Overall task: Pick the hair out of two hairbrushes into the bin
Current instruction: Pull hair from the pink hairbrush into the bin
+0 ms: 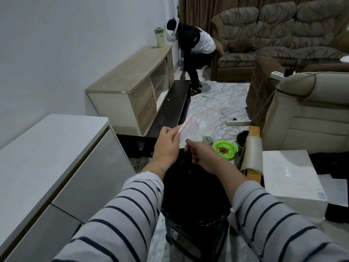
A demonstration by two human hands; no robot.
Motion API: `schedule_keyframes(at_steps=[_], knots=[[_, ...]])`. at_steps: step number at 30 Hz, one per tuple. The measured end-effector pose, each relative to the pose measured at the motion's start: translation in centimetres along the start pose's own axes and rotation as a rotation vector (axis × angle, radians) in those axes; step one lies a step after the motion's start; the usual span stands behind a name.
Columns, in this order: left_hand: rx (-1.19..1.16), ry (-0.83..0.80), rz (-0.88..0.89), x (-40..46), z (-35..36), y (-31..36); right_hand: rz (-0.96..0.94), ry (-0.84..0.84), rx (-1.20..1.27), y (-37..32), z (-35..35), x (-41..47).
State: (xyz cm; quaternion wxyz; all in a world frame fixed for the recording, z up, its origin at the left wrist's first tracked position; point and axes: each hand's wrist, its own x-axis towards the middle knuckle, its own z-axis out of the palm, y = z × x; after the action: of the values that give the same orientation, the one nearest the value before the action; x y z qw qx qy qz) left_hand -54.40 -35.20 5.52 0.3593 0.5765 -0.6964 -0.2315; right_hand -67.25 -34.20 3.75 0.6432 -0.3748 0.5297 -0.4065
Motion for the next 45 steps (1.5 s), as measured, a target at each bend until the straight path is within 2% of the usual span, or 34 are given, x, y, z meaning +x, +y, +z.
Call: schedule_keyframes(at_steps=[5,10,17,21,25,28,32,35,40,45], knots=[[0.026,0.008,-0.076,-0.5,-0.1,-1.1,-0.116,0.075,0.328,-1.9,-1.1,0.3],[0.084,0.055,-0.117,-0.6,-0.9,-2.1,-0.161,0.151,0.383,-2.4,-2.5,0.4],[0.095,0.252,-0.259,-0.3,-2.1,-2.8,-0.167,0.213,0.340,-1.8,-2.9,0.6],[-0.005,0.332,-0.294,0.7,-3.4,-1.6,-0.162,0.241,0.277,-1.2,-2.9,0.7],[-0.151,0.394,-0.304,2.4,-4.0,-0.5,-0.119,0.286,0.094,0.3,-3.0,1.0],[-0.240,0.367,-0.397,3.3,-3.9,0.3,-0.104,0.339,-0.228,1.0,-3.1,0.5],[-0.302,0.323,-0.410,3.6,-3.7,1.4,0.025,0.160,-0.431,1.5,-3.4,-0.1],[-0.368,0.294,-0.404,3.7,-3.4,2.1,0.047,0.108,-0.606,1.3,-3.9,-0.3],[-0.466,0.205,-0.438,3.7,-2.7,2.8,-0.058,0.202,-0.743,0.5,-4.4,0.2],[-0.569,0.001,-0.549,3.0,-2.1,3.5,-0.184,0.337,-0.607,-1.1,-3.6,0.7]])
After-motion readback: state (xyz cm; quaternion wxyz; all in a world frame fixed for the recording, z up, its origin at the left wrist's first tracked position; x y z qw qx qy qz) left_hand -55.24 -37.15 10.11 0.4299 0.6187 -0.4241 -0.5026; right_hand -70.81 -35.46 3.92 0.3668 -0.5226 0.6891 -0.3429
